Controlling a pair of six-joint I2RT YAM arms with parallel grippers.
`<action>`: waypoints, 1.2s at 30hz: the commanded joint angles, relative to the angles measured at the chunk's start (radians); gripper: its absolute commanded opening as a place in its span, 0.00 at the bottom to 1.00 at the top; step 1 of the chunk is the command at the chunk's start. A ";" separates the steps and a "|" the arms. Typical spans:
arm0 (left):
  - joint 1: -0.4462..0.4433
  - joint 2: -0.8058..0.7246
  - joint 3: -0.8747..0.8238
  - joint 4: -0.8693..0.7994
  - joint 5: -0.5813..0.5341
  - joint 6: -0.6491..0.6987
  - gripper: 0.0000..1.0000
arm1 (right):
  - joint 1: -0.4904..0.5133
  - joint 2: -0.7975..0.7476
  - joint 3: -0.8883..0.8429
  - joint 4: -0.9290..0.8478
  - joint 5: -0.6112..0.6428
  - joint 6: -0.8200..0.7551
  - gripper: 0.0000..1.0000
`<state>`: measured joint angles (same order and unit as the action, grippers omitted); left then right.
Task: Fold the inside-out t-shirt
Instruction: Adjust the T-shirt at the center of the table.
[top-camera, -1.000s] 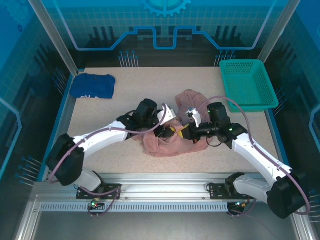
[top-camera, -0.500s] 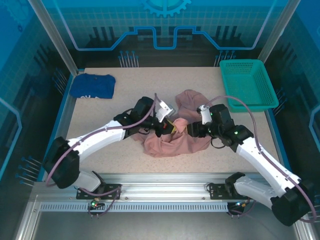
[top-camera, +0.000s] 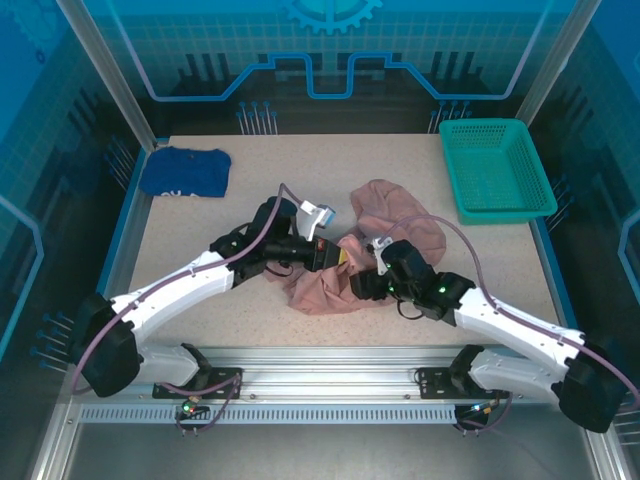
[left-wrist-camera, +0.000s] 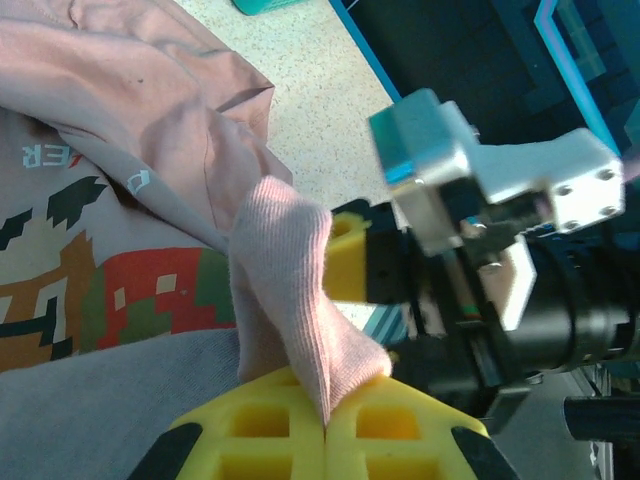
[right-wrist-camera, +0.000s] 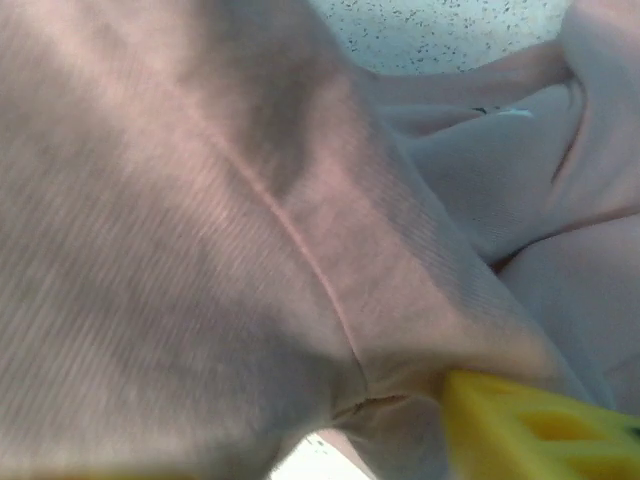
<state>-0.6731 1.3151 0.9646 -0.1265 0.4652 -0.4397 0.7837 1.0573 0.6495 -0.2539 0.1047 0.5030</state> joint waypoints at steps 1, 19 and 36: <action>0.023 -0.044 -0.010 0.015 0.005 -0.041 0.00 | -0.028 0.020 0.016 0.128 -0.112 -0.050 0.30; 0.164 0.031 0.004 -0.040 -0.040 -0.066 0.44 | -0.340 -0.110 -0.068 0.272 -0.886 -0.141 0.00; -0.060 -0.012 -0.142 0.035 -0.049 0.086 0.39 | -0.374 -0.132 -0.094 0.210 -0.819 -0.163 0.00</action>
<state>-0.7204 1.2510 0.8253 -0.1581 0.3702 -0.3843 0.4244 0.9478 0.5770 -0.0357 -0.7219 0.3538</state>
